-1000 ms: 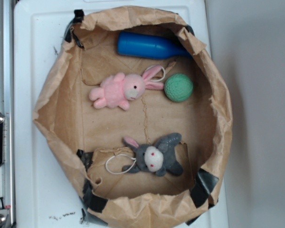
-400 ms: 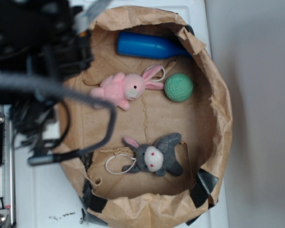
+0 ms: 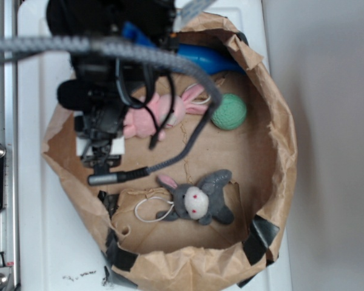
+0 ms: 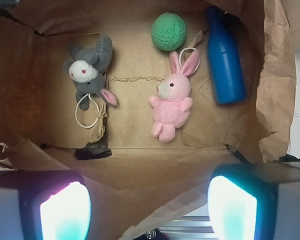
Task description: Grab the pink bunny.
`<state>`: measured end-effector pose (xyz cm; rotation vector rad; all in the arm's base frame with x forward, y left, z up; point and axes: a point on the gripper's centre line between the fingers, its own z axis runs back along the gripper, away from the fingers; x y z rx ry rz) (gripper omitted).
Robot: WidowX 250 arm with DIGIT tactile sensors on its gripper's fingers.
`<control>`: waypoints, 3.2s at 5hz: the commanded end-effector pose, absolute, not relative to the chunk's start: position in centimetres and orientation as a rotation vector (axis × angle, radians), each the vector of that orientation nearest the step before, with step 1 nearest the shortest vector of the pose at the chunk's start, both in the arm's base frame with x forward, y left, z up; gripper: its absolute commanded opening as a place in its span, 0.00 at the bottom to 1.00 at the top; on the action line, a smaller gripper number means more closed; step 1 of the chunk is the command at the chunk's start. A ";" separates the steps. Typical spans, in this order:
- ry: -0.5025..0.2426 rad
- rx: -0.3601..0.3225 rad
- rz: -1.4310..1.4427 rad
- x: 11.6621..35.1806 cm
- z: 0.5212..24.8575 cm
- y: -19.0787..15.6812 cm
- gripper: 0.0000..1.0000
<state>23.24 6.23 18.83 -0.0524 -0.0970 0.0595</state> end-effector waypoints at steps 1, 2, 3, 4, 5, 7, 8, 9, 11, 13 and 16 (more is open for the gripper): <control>-0.148 -0.040 0.071 23.5 20.3 6.7 1.00; -0.146 -0.023 0.106 24.1 17.9 7.1 1.00; -0.133 0.017 0.150 25.6 14.2 7.6 1.00; -0.119 0.053 0.164 26.6 12.5 8.5 1.00; -0.137 0.043 0.140 26.6 11.5 9.1 1.00; -0.153 0.073 0.133 24.6 10.0 11.5 1.00; -0.143 0.062 0.164 24.4 8.6 13.1 1.00; -0.126 0.080 0.173 25.3 7.5 13.4 1.00; -0.195 -0.021 0.143 28.6 6.2 11.2 1.00; -0.194 0.022 0.161 30.1 3.7 10.9 1.00; -0.142 -0.061 0.144 29.2 4.8 10.2 1.00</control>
